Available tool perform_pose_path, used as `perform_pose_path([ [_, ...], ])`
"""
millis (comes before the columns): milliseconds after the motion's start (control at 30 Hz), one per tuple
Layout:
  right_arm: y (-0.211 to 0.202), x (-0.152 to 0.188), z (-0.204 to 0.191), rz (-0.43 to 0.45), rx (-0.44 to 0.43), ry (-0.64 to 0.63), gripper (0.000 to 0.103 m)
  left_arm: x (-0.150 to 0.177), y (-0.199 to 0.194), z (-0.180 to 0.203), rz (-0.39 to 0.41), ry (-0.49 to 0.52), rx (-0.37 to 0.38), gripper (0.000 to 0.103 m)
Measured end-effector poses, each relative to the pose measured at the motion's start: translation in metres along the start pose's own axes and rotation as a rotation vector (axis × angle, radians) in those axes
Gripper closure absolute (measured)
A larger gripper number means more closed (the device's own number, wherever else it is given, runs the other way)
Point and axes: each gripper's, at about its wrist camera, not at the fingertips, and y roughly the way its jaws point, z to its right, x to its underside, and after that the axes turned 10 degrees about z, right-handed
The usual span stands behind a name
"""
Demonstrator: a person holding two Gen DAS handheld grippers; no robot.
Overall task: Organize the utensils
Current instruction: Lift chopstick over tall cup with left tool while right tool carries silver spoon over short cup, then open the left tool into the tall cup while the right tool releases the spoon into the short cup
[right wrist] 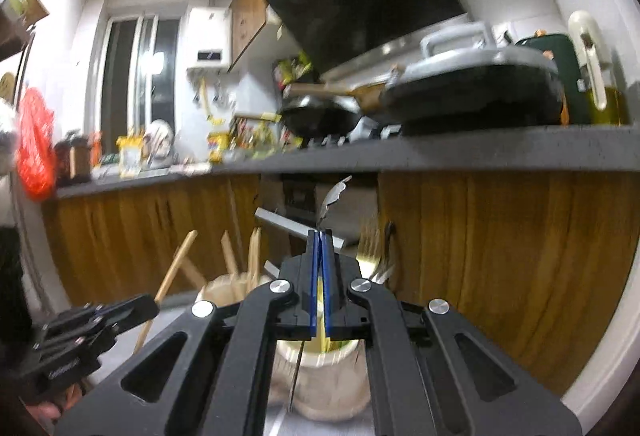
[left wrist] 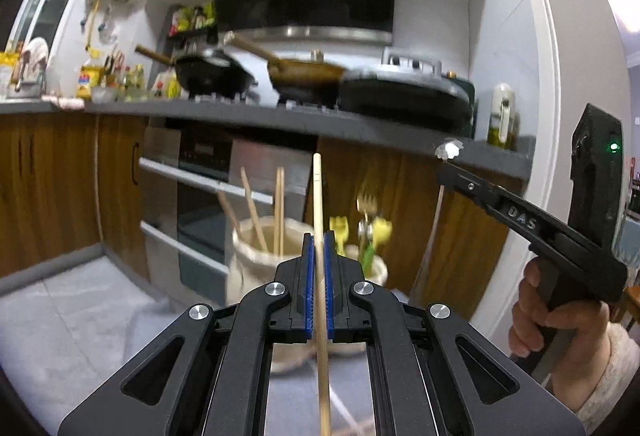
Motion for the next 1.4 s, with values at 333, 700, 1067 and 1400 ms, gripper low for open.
perform_pose_path([
  [333,0.033,0.005,0.017,0.128,0.088,0.061,0.101,-0.04,0.067,-0.016,0.152,-0.018,-0.044,0.098],
  [700,0.047,0.03,0.025,0.082,0.078,0.095,0.101,-0.039,0.113,-0.022,0.232,0.012,-0.175,0.098],
  [1067,0.056,0.041,0.02,-0.004,0.042,0.052,0.101,-0.015,0.085,-0.025,0.168,0.046,-0.145,0.098],
  [1400,0.05,0.055,0.018,-0.045,0.053,0.01,0.101,0.01,0.053,-0.035,0.053,0.03,-0.121,0.098],
])
